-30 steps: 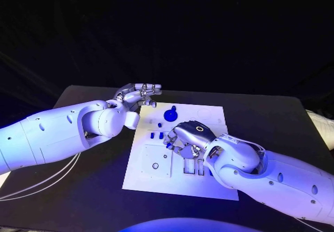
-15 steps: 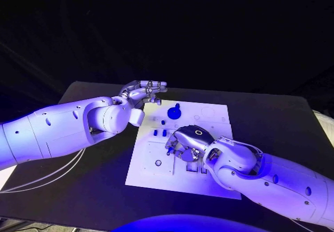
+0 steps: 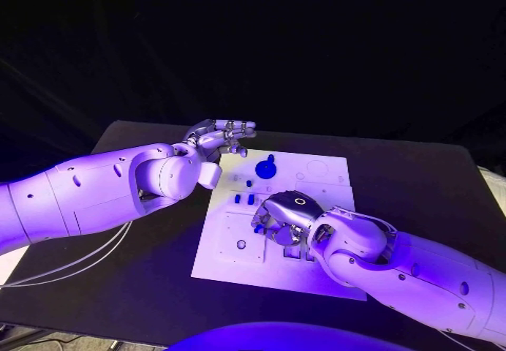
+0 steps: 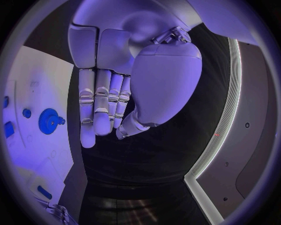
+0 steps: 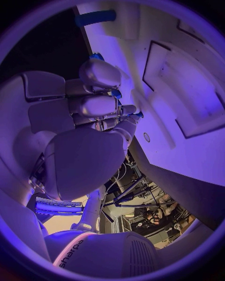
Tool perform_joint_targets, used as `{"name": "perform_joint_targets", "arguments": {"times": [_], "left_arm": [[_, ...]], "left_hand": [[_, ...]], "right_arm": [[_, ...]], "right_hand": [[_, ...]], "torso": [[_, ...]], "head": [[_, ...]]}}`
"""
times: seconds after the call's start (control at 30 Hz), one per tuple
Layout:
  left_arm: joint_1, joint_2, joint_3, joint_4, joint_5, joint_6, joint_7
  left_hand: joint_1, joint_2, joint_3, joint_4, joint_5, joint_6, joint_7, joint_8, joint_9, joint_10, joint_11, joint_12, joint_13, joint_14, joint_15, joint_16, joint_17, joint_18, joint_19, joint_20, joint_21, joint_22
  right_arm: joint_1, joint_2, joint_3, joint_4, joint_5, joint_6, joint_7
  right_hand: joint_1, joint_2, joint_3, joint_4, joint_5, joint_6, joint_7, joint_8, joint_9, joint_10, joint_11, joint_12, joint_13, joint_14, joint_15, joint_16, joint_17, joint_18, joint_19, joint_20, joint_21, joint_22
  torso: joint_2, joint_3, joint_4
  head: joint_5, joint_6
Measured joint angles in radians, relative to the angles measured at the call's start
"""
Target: Assemble the parts on the task board
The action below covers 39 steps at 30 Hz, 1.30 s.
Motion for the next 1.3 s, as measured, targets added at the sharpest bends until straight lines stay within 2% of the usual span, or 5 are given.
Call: {"name": "perform_joint_targets", "arguments": {"times": [0.43,0.53,0.7,0.97,1.3], "left_arm": [[0.000,0.000,0.000,0.000,-0.001,0.001,-0.001],[0.000,0.000,0.000,0.000,-0.001,0.001,-0.002],[0.000,0.000,0.000,0.001,-0.002,0.001,-0.003],[0.000,-0.001,0.000,0.001,-0.005,0.001,-0.007],[0.000,-0.006,0.000,0.001,-0.012,0.002,-0.015]], "left_hand": [[-0.005,0.005,-0.001,-0.001,0.000,-0.004,0.004,0.000,0.000,-0.004,0.004,0.006,0.000,-0.003,0.003,0.000,-0.001,0.000,0.000,0.000,-0.004,0.000],[-0.005,0.005,-0.003,-0.003,0.000,-0.004,0.004,0.000,0.000,-0.004,0.004,0.006,0.000,-0.003,0.003,0.000,-0.001,0.000,0.000,0.000,-0.004,0.000],[-0.005,0.005,-0.003,-0.003,0.000,-0.004,0.003,0.000,0.000,-0.004,0.004,0.006,0.000,-0.004,0.004,0.000,-0.002,0.000,0.000,0.000,-0.004,0.000],[-0.005,0.005,-0.003,-0.003,0.000,-0.004,0.003,0.000,0.000,-0.011,0.004,0.006,-0.001,-0.003,0.004,0.000,-0.004,0.000,0.000,0.000,-0.004,-0.001],[-0.005,0.005,-0.003,-0.003,0.000,-0.011,0.004,0.000,0.000,-0.013,0.005,0.006,-0.001,-0.004,0.004,0.000,-0.007,0.000,-0.004,0.004,-0.004,-0.002]], "right_arm": [[0.001,0.011,-0.002,-0.008,-0.007,0.014,-0.005],[0.001,0.013,-0.004,-0.012,-0.010,0.021,-0.010],[0.001,0.015,-0.006,-0.016,-0.013,0.026,-0.015],[0.000,0.006,-0.010,-0.014,-0.014,0.009,-0.018],[0.002,-0.080,0.001,0.052,0.001,-0.064,-0.026]], "right_hand": [[-0.005,-0.005,-0.002,-0.003,-0.001,-0.004,0.001,-0.002,0.001,0.000,0.000,0.000,0.001,0.000,0.000,0.003,0.002,0.000,0.000,0.000,0.000,-0.002],[-0.049,-0.028,-0.014,0.007,0.042,-0.046,0.021,-0.022,-0.005,-0.052,0.008,0.003,-0.013,0.000,0.012,0.012,0.005,0.000,-0.011,0.011,-0.017,-0.032],[-0.110,-0.068,-0.088,0.028,0.023,-0.175,0.050,-0.027,-0.035,-0.204,0.045,0.002,-0.049,-0.006,0.038,-0.051,-0.060,0.017,-0.093,0.038,-0.132,-0.196],[-0.107,-0.055,-0.130,0.027,0.020,-0.200,0.057,-0.027,-0.035,-0.256,0.063,0.028,-0.050,-0.016,0.049,-0.071,-0.088,0.017,-0.109,0.045,-0.166,-0.244],[-0.077,-0.025,-0.134,0.024,0.023,-0.153,0.050,-0.021,-0.028,-0.215,0.043,0.087,-0.044,-0.002,0.041,-0.015,-0.042,0.017,-0.055,0.041,-0.113,-0.163]], "torso": [[-0.001,-0.0009,0.0005],[-0.001,-0.0010,0.0003],[-0.001,-0.0012,0.0000],[-0.001,-0.0004,0.0000],[-0.001,0.0003,-0.0022]], "head": [[0.002,-0.002],[0.002,-0.002],[0.000,-0.002],[-0.002,0.001],[-0.007,0.007]]}}
